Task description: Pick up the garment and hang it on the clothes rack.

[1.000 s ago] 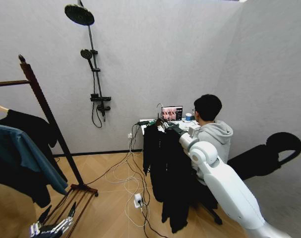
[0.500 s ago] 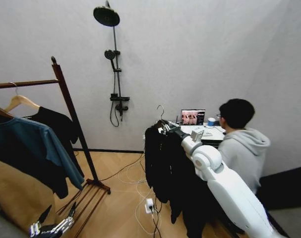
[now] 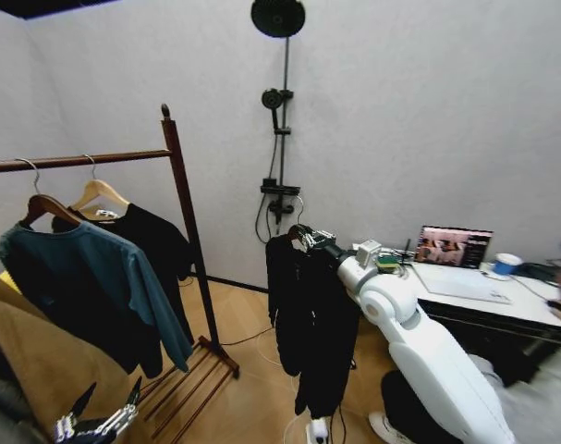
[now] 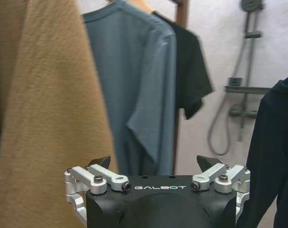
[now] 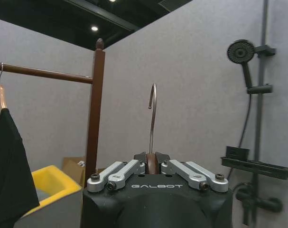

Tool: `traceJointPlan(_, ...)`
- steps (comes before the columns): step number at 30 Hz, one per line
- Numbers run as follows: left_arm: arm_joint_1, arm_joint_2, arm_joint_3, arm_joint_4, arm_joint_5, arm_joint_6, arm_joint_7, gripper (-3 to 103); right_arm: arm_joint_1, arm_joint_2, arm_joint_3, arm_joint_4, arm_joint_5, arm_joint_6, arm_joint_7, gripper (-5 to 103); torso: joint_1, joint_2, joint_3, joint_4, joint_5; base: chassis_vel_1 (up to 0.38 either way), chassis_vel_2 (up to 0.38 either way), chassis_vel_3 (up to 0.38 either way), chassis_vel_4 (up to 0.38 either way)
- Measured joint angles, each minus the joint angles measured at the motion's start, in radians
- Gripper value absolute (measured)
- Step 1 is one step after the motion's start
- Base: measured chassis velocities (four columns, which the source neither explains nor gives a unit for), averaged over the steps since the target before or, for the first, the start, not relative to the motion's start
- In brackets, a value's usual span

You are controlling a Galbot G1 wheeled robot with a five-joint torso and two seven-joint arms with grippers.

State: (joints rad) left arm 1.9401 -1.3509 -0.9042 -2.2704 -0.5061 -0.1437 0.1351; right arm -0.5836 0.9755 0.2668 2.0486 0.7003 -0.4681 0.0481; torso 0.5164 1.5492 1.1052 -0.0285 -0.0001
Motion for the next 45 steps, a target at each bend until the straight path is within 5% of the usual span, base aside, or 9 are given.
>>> traceJointPlan(24, 0.000, 0.000, 0.000, 0.000, 0.000, 0.000, 0.000, 100, 0.061, -0.007, 0.039, -0.179, -0.026, 0.080, -0.059, 9, -0.001, 0.000, 0.000, 0.0003, 0.0003, 0.110, 0.140, 0.128, 0.112)
traceJointPlan(45, 0.000, 0.000, 0.000, 0.000, 0.000, 0.000, 0.000, 100, 0.063, -0.019, 0.011, -0.137, -0.009, 0.090, -0.104, 9, -0.002, 0.001, 0.000, -0.0003, 0.0001, -0.029, 0.028, 0.038, -0.028)
